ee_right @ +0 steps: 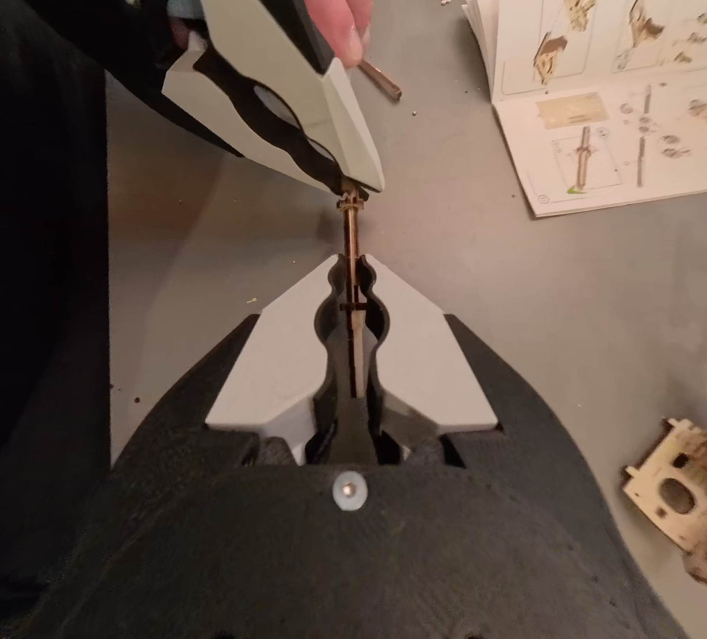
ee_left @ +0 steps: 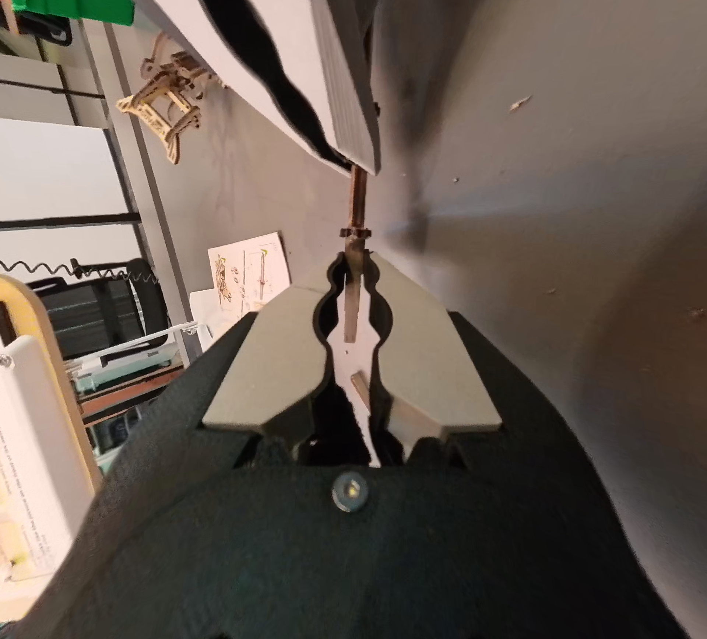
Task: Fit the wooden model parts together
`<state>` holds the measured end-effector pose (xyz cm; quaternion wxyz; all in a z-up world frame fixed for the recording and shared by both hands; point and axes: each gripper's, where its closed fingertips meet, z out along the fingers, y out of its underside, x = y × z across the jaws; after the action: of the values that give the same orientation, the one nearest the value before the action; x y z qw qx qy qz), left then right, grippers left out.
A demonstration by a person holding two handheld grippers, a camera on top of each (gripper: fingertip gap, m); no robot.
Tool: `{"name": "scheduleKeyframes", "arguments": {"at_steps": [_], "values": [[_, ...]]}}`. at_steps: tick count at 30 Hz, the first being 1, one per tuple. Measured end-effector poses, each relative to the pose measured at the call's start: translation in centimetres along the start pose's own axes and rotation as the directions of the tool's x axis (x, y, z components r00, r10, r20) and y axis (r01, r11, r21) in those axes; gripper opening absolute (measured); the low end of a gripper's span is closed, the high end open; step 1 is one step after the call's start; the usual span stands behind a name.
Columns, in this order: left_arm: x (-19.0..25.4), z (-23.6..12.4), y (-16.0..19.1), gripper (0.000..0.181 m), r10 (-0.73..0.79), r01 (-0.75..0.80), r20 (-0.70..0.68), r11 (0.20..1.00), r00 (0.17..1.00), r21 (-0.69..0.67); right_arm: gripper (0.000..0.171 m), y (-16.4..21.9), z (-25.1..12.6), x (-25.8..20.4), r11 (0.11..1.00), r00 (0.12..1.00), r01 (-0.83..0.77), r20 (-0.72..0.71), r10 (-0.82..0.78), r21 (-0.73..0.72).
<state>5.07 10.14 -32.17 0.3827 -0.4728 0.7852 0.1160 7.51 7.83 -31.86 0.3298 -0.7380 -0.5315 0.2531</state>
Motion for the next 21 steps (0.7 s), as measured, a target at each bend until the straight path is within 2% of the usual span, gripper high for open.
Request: {"name": "scheduleKeyframes", "arguments": {"at_steps": [4, 7, 10, 13, 15, 19, 21], "values": [[-0.7, -0.6, -0.2, 0.013, -0.125, 0.125, -0.017, 0.991, 0.992, 0.050, 0.004, 0.1, -0.5, 1.1, 0.987, 0.975, 0.158, -0.152, -0.161, -0.034], [-0.6, -1.2, 0.4, 0.028, -0.265, 0.273, -0.110, 0.960, 0.958, 0.062, 0.004, 0.4, -0.7, 1.5, 0.963, 0.934, 0.261, -0.234, -0.270, -0.069], [-0.8, -1.9, 0.5, 0.030, -0.369, 0.388, -0.167, 0.916, 0.914, 0.099, 0.004, 0.5, -0.9, 1.5, 0.918, 0.873, 0.380, -0.284, -0.396, -0.112], [-0.3, -2.1, 0.2, 0.030, -0.345, 0.372, -0.196, 0.921, 0.918, 0.119, 0.004, 0.2, -0.9, 1.3, 0.886, 0.833, 0.446, -0.304, -0.462, -0.126], [-0.4, -2.0, -0.1, 0.022, -0.331, 0.357, -0.188, 0.925, 0.925, 0.131, 0.004, -0.1, -1.0, 1.2, 0.876, 0.821, 0.467, -0.309, -0.480, -0.119], [-0.4, -1.5, -0.1, 0.020, -0.319, 0.345, -0.194, 0.931, 0.928, 0.119, 0.004, -0.5, -1.1, 0.9, 0.839, 0.780, 0.531, -0.320, -0.538, -0.116], [0.2, -1.3, -0.3, 0.013, -0.309, 0.341, -0.227, 0.933, 0.924, 0.115, 0.004, -0.6, -1.1, 0.8, 0.806, 0.741, 0.576, -0.332, -0.584, -0.133]]}}
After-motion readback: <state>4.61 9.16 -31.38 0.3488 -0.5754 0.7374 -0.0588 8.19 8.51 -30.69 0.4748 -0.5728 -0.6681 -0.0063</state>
